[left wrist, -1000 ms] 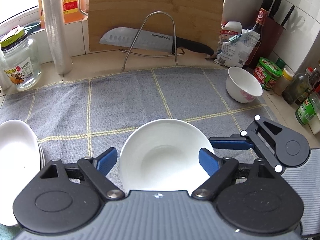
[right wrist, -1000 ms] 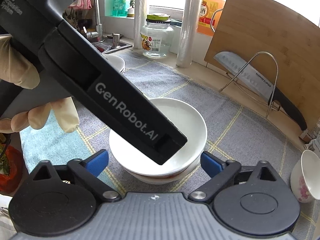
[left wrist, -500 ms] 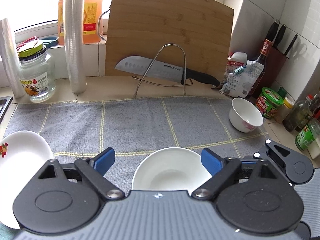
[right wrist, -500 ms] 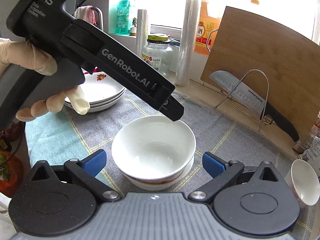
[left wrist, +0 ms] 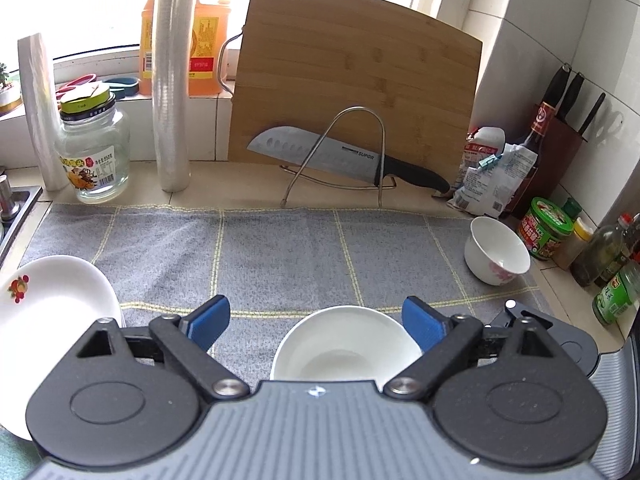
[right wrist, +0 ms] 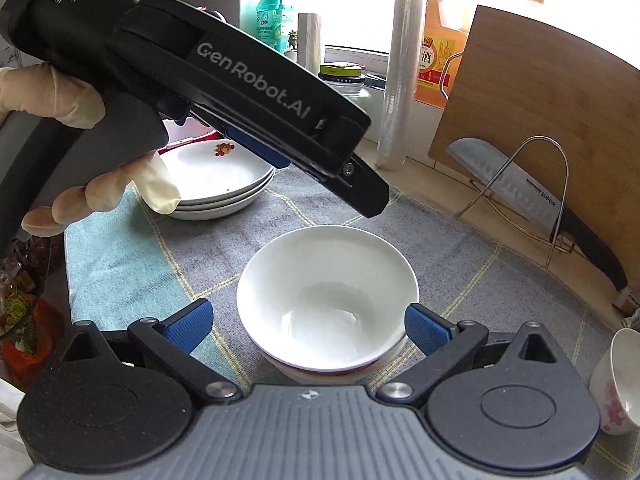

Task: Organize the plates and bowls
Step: 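Move the left tool back toward the last flowered bowl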

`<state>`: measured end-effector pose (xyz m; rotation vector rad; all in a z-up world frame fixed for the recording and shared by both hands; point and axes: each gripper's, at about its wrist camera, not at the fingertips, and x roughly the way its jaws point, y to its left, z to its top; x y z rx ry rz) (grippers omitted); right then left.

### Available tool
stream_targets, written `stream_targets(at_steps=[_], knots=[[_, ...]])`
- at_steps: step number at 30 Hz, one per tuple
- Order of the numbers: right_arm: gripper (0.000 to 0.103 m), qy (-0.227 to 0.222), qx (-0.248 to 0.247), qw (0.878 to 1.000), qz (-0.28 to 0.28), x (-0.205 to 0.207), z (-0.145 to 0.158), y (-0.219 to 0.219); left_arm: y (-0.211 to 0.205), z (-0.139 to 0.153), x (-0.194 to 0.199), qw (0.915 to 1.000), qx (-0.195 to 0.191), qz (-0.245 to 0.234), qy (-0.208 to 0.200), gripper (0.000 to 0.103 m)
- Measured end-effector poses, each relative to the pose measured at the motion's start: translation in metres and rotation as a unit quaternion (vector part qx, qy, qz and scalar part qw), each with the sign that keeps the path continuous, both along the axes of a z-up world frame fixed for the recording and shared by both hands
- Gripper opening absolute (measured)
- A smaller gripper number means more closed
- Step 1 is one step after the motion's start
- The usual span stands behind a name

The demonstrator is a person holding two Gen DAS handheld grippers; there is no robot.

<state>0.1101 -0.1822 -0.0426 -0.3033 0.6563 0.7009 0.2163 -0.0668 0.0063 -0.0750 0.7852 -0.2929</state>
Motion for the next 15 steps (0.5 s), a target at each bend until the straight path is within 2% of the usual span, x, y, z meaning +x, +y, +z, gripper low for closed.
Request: stream_targets(at_steps=[7,15], knots=[[0.103,-0.019,-0.016,0.999,-0.024,-0.007,0.009,-0.023,-0.015,0.007,-0.007,0.999,0.0,-0.019,-0.041,0.093],[0.103,-0.017,-0.059,0.991,-0.123,-0.003,0.005,-0.099,-0.066,0.005,-0.009,0.9958,-0.002,-0.066,-0.063,0.093]])
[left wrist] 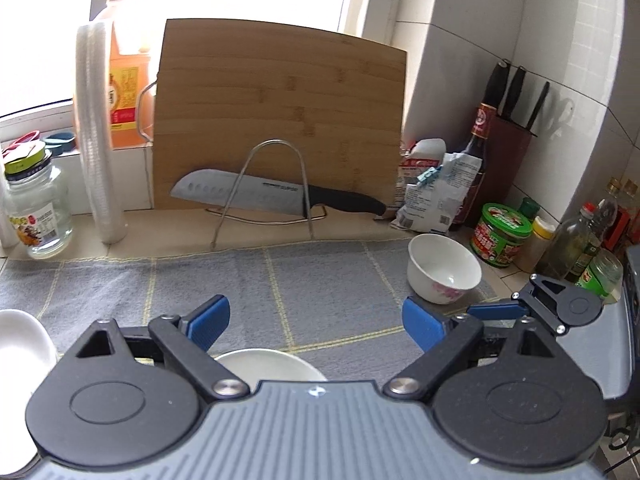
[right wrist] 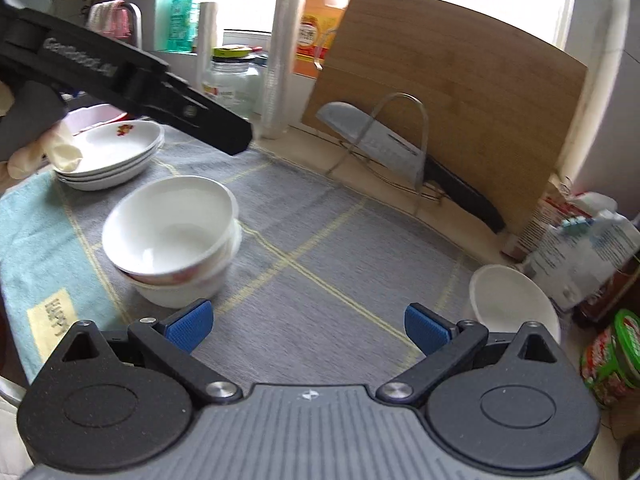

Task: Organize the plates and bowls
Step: 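Move the left tool back toward the last flowered bowl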

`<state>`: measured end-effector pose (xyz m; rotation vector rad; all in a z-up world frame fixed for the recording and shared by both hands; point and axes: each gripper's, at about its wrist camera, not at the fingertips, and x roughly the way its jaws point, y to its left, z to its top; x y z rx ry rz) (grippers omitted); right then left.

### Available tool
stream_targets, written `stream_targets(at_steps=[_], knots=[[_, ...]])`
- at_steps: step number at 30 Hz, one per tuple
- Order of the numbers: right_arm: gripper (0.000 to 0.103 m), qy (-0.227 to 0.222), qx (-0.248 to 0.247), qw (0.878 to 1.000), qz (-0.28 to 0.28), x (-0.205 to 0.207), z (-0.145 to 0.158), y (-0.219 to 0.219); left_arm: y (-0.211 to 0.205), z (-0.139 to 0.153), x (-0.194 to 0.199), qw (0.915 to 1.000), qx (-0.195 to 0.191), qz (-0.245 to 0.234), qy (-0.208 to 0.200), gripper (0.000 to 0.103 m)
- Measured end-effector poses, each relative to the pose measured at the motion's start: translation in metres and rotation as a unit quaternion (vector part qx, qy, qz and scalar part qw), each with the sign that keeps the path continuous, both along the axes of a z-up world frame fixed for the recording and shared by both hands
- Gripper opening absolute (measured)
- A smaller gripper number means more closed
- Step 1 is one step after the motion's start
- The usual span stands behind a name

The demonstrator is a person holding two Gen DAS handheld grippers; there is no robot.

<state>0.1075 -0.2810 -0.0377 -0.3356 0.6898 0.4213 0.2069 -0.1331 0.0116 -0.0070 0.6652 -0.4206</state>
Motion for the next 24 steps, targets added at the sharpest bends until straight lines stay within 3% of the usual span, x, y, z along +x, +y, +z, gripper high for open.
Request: stream_targets(at_steps=[11,24], knots=[[0.103,-0.002,-0.016,0.989,-0.146,0.02,-0.003,-0.115,-0.096,-0.035,0.001,0.9959,0.002,-0.091,0.001,0.093],[0.103,-0.013,-0.005,0.986,-0.165,0.066,-0.001,-0.154,-0.165,-0.076,0.03,0.9928,0.046,-0.11,-0.015,0.093]])
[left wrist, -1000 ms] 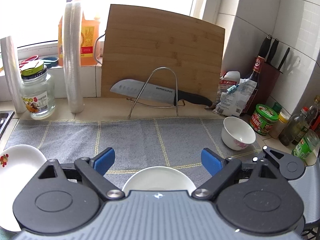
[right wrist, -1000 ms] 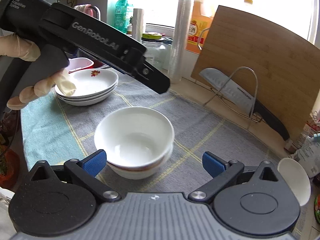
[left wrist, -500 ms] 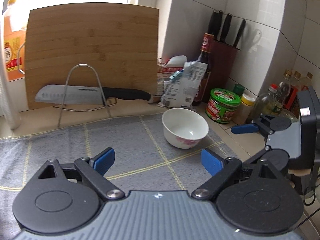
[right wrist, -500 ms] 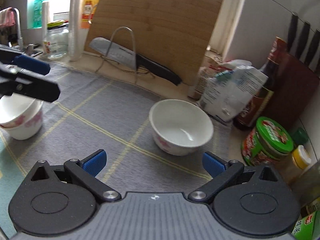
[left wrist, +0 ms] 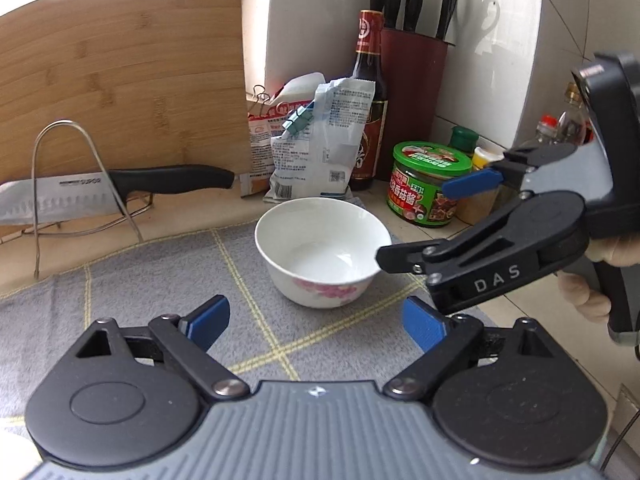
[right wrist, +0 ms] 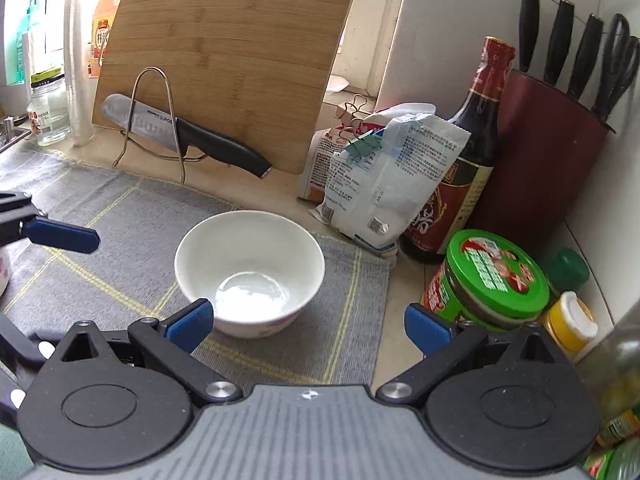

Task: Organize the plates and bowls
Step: 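Move the left tool back toward the last flowered bowl, then close the right tool on the last bowl's rim while the left tool reaches it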

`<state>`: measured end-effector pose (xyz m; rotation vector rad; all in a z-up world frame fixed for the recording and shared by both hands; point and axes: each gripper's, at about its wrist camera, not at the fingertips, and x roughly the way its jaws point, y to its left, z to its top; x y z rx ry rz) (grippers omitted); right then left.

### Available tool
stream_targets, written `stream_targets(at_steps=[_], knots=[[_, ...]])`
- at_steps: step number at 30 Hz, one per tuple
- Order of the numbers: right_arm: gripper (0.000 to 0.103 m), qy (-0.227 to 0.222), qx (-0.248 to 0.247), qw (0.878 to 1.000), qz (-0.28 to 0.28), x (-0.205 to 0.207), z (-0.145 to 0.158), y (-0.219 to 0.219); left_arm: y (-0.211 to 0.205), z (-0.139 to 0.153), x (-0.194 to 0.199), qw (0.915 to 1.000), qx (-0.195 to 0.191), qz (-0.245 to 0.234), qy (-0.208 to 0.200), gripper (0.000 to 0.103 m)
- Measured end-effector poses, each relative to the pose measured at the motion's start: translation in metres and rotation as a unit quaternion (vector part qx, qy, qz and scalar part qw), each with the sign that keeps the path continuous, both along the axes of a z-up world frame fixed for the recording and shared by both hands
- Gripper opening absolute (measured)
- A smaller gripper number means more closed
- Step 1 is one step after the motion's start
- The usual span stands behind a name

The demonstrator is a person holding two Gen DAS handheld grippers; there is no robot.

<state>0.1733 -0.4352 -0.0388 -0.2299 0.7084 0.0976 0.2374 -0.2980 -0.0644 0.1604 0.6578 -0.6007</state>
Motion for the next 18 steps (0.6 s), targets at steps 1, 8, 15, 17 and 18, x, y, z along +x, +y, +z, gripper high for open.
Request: stream_targets(at_steps=[1,8,15,17,18], knots=[[0.103,0.0,0.001,1.0,0.001,0.005,-0.001,0.0,-0.004,-0.002,0.004,1.0,0.007,0.002,-0.003,0.093],[0.095,0.021,0.029,0.999,0.02,0.038,-0.007,-0.005,-0.025,-0.013,0.02,0.9993,0.033,-0.001,-0.02,0.092],[0.083,0.052,0.051,0.997,0.032,0.062,-0.019,-0.008,-0.035,-0.019,0.033,0.9993,0.031,-0.005,-0.021,0.092],[0.079,0.06,0.06,0.996,0.039,0.067,-0.021,-0.008,-0.037,-0.021,0.037,0.9994,0.029,-0.009,-0.018,0.092],[0.078,0.063,0.065,0.995,0.042,0.069,-0.022,-0.008,-0.038,-0.022,0.038,0.9994,0.028,-0.011,-0.017,0.092]])
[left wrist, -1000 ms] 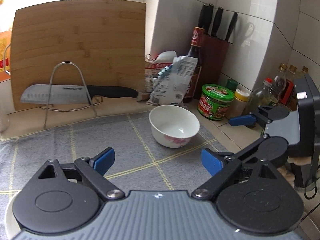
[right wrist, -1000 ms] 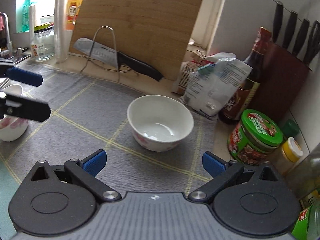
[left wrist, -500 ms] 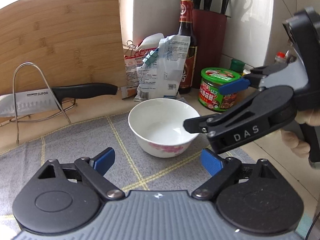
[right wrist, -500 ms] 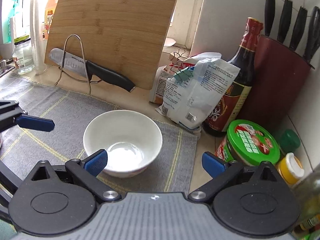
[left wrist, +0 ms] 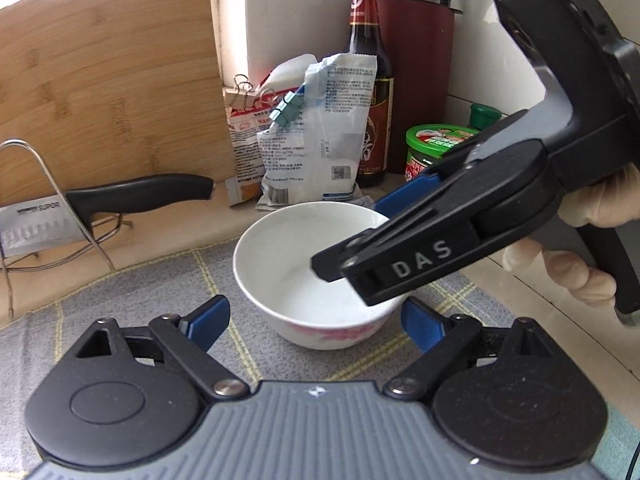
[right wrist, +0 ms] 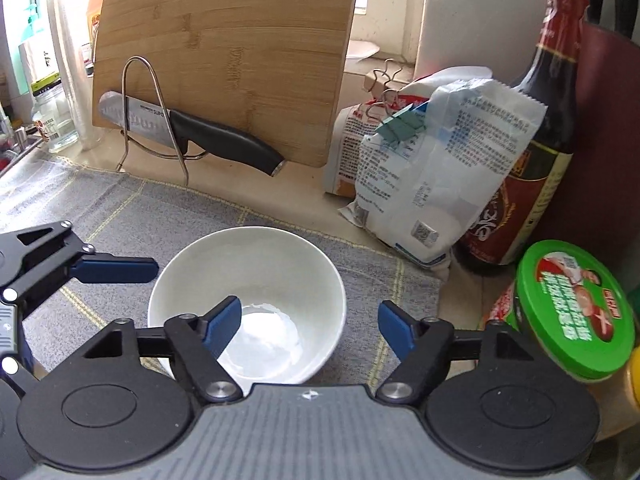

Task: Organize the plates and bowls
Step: 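Close the right tool on the last bowl's rim while the left tool reaches it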

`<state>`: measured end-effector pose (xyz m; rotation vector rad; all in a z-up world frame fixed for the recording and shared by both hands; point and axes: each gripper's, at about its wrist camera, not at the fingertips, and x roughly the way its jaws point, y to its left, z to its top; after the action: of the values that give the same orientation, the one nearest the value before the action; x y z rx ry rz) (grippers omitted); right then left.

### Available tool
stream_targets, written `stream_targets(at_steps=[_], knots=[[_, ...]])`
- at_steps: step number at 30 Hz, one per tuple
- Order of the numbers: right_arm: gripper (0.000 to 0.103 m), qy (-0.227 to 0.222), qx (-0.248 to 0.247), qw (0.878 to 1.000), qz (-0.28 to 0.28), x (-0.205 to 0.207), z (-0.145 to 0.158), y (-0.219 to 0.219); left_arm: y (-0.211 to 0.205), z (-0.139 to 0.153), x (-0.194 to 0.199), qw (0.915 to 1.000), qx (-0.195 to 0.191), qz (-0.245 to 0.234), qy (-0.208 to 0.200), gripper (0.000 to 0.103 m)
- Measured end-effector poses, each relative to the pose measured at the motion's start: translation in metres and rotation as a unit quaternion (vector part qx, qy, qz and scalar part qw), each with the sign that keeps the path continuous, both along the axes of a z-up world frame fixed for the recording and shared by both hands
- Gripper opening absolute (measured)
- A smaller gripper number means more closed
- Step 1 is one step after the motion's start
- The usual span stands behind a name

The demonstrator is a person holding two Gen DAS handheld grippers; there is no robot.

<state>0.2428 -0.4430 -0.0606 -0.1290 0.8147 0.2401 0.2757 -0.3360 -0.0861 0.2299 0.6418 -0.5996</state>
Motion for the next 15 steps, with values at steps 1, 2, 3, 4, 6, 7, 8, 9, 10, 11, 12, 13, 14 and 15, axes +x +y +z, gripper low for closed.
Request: stream_targets(at_steps=[1,2,3,4,6,7,8,9,10,11,12,13,14,15], knots=[[0.077,0.003,0.003,1.0,0.003,0.002,-0.001,0.001,-0.001,-0.001,0.001,1.0,-0.001,-0.002,0.001,0.092],[0.075,0.005,0.006,1.0,0.006,0.004,-0.001,0.001,-0.001,-0.001,0.002,1.0,-0.002,-0.003,0.002,0.092],[0.074,0.007,0.007,1.0,0.008,0.006,-0.001,0.003,-0.002,-0.002,0.003,1.0,-0.003,-0.004,0.003,0.092],[0.073,0.009,0.007,1.0,0.011,0.007,-0.002,0.004,-0.002,-0.002,0.003,1.0,-0.004,-0.005,0.003,0.092],[0.067,0.01,0.008,1.0,0.018,0.01,-0.002,0.006,-0.003,-0.001,0.004,0.9999,-0.004,-0.01,0.002,0.092],[0.066,0.013,0.011,1.0,0.021,0.011,-0.003,0.006,-0.003,-0.001,0.005,0.9999,-0.004,-0.012,0.002,0.092],[0.066,0.014,0.013,1.0,0.024,0.012,-0.003,0.007,-0.003,-0.001,0.005,0.9999,-0.005,-0.013,0.002,0.092],[0.066,0.014,0.013,0.999,0.025,0.013,-0.003,0.007,-0.003,-0.001,0.006,0.9999,-0.006,-0.015,0.003,0.092],[0.066,0.015,0.012,0.999,0.026,0.013,-0.003,0.008,-0.004,-0.001,0.007,0.9998,-0.007,-0.017,0.003,0.092],[0.066,0.015,0.011,0.999,0.027,0.013,-0.003,0.008,-0.004,-0.001,0.007,0.9998,-0.008,-0.019,0.004,0.092],[0.066,0.016,0.01,0.999,0.027,0.014,-0.004,0.008,-0.004,-0.001,0.008,0.9997,-0.009,-0.02,0.006,0.092],[0.066,0.016,0.011,0.999,0.027,0.014,-0.004,0.008,-0.004,-0.001,0.009,0.9997,-0.01,-0.022,0.007,0.092],[0.066,0.017,0.012,0.999,0.028,0.014,-0.004,0.008,-0.004,-0.001,0.01,0.9996,-0.01,-0.024,0.006,0.092],[0.066,0.017,0.013,0.999,0.028,0.014,-0.004,0.007,-0.005,-0.001,0.01,0.9996,-0.01,-0.026,0.006,0.092]])
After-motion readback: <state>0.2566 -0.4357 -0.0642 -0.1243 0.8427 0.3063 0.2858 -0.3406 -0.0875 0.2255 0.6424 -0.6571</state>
